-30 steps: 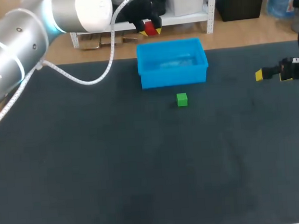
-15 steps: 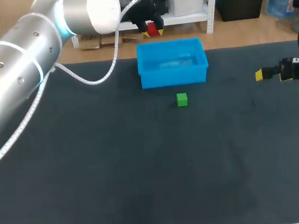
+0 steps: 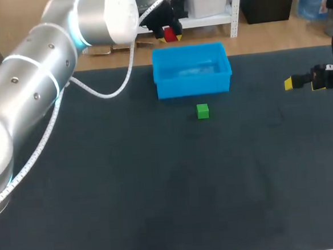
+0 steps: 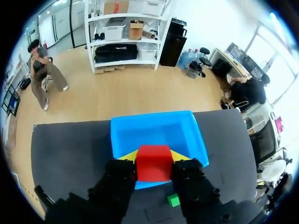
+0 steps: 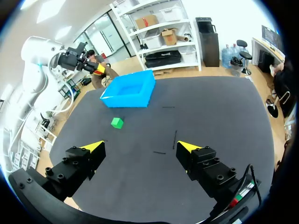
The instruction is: Use the left arm to pick the red cube and place it into the blue plastic box first, then use the right arm to grasp the green cube and put it into the same blue plastic box after the first action is fully finished.
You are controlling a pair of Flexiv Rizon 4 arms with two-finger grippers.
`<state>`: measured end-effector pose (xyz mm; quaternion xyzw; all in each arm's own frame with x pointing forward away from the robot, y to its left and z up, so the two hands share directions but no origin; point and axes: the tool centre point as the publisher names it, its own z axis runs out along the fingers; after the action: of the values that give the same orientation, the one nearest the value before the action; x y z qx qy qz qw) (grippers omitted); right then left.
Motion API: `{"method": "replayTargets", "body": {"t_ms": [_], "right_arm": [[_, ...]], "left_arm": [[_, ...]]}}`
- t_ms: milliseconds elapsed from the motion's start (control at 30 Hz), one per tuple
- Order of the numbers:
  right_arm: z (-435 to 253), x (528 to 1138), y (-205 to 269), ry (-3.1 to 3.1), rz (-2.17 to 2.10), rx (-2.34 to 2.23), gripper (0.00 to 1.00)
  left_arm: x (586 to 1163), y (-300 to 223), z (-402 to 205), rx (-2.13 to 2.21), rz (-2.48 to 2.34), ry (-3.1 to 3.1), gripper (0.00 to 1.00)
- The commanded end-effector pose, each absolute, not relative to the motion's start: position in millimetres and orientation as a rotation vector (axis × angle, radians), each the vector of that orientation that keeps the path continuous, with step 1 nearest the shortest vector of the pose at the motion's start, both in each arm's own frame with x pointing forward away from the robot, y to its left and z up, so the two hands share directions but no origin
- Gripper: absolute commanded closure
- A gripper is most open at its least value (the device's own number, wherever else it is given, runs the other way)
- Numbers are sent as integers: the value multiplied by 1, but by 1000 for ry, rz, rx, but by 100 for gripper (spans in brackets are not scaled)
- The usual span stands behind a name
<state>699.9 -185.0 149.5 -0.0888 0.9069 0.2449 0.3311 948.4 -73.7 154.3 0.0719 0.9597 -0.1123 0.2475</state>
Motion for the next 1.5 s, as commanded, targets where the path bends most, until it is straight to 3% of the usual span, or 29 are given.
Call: {"method": "replayTargets", "body": {"t_ms": [33,1500], "right_arm": [[150,700,-185,2372,640,-233,0],[150,700,-185,2372,640,-233,0]], "left_arm": [[972,-82,152,211,-293,2699,100],[1004,-82,86,169,-160,2791,100]]}}
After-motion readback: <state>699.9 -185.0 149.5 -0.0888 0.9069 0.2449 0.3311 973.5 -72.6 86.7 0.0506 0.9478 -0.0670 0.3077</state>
